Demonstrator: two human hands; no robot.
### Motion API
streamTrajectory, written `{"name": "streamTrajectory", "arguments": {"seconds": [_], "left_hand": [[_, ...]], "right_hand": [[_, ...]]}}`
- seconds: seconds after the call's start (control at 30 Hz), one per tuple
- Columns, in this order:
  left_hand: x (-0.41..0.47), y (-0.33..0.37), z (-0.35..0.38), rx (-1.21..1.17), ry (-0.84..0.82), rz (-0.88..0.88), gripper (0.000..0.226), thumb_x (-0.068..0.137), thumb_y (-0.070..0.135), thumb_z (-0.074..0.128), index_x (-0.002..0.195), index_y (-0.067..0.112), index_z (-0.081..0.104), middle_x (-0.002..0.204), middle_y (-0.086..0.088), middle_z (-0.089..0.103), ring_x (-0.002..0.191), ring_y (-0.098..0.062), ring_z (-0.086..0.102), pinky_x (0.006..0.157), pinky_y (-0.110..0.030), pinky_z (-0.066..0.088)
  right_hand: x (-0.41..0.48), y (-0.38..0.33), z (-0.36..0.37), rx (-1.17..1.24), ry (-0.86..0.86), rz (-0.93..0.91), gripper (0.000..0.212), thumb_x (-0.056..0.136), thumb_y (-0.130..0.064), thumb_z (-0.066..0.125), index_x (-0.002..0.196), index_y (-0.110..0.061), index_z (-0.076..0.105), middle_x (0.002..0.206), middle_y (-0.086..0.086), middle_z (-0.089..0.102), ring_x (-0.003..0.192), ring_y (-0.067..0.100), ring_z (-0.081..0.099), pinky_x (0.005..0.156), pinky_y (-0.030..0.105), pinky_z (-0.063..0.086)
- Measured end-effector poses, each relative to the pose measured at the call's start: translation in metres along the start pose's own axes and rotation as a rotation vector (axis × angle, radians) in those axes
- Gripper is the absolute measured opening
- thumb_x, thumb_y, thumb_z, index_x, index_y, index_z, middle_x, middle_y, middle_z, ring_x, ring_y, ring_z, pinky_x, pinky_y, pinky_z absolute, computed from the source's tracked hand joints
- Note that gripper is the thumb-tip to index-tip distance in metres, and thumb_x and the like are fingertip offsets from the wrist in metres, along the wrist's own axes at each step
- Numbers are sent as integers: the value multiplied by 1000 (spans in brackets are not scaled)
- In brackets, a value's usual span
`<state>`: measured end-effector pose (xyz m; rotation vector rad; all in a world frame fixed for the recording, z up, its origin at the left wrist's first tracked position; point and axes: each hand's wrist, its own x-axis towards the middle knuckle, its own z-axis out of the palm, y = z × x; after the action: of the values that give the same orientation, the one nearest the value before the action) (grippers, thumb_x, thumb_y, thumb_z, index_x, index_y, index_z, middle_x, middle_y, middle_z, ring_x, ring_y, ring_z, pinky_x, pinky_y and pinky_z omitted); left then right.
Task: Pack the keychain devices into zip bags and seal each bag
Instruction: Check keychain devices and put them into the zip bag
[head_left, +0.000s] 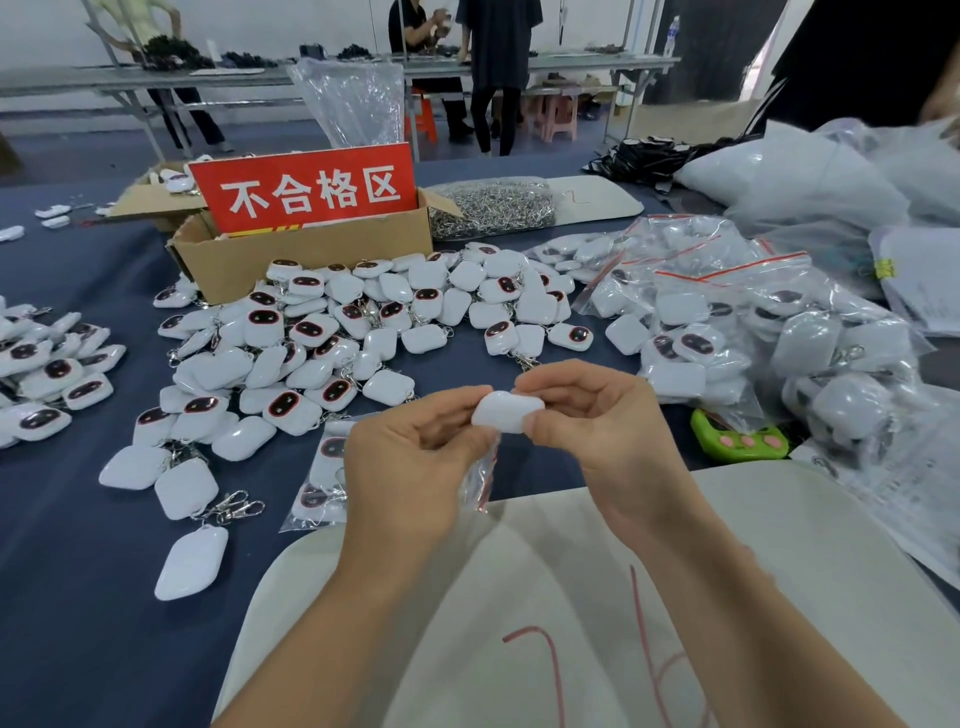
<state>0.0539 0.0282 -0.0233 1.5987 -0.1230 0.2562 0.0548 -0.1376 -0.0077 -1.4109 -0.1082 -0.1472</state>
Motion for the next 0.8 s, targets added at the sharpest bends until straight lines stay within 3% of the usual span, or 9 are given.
{"name": "streamTrajectory", "arguments": {"seconds": [0.07,0.17,0.3,0.4,0.53,0.63,0.7,0.77,0.8], "left_hand": [[0,0,-2,-5,7,25,35,80,-7,80,98,23,82,91,7,81,88,-12,78,77,-19,58],[-1,2,-2,-30,12,44,40,80,-10,78,90,29,84,89,5,81,85,-12,78,76,-18,58],[-1,6,1,-52,36,31,50,78,-15,76,78,34,83,83,6,80,78,-9,77,71,-14,56],[-3,9,1,-16,36,29,43,78,-13,77,84,30,81,82,9,80,78,-7,77,71,-12,55],[-6,9,-1,375,186,70,22,80,23,86,94,37,77,80,31,71,75,5,68,69,-5,46],[-8,12,1,818,57,65,36,67,65,68,102,57,63,78,25,64,78,-1,56,65,-25,42],[-10,11,4,1029,-31,113,31,73,58,61,103,54,57,72,16,60,78,-7,57,60,-31,40],[-9,10,2,969,-27,131,37,85,37,63,119,51,58,70,12,60,74,-10,59,64,-32,45],[-8,9,-1,887,-15,137,42,89,31,63,126,49,59,68,13,58,72,-5,56,66,-25,43]], "right_hand": [[-1,2,-2,-6,-37,19,32,82,17,71,96,-10,80,96,12,80,91,24,75,84,32,61],[-1,1,-3,-26,-64,21,24,80,9,73,98,-6,80,95,14,79,89,22,74,80,26,58],[-1,-2,-6,-23,-78,29,23,73,-2,73,93,-7,81,93,14,80,91,25,76,80,24,57],[-2,-3,-5,-37,-62,31,22,72,-4,75,91,-12,83,92,12,80,90,25,76,81,25,59],[0,-3,-5,-129,75,112,20,77,-6,82,86,-23,84,83,4,81,73,13,75,66,17,54],[5,1,-11,-280,210,183,20,79,-8,80,79,-27,83,71,5,77,59,12,65,59,22,48],[6,2,-13,-300,235,219,16,78,-10,80,77,-26,82,67,9,75,58,15,62,60,29,47],[4,-1,-9,-315,192,247,11,73,-16,79,77,-25,81,67,9,74,57,15,62,57,28,46],[3,-2,-6,-307,146,258,10,69,-20,78,77,-24,81,66,9,74,56,14,62,54,25,46]]}}
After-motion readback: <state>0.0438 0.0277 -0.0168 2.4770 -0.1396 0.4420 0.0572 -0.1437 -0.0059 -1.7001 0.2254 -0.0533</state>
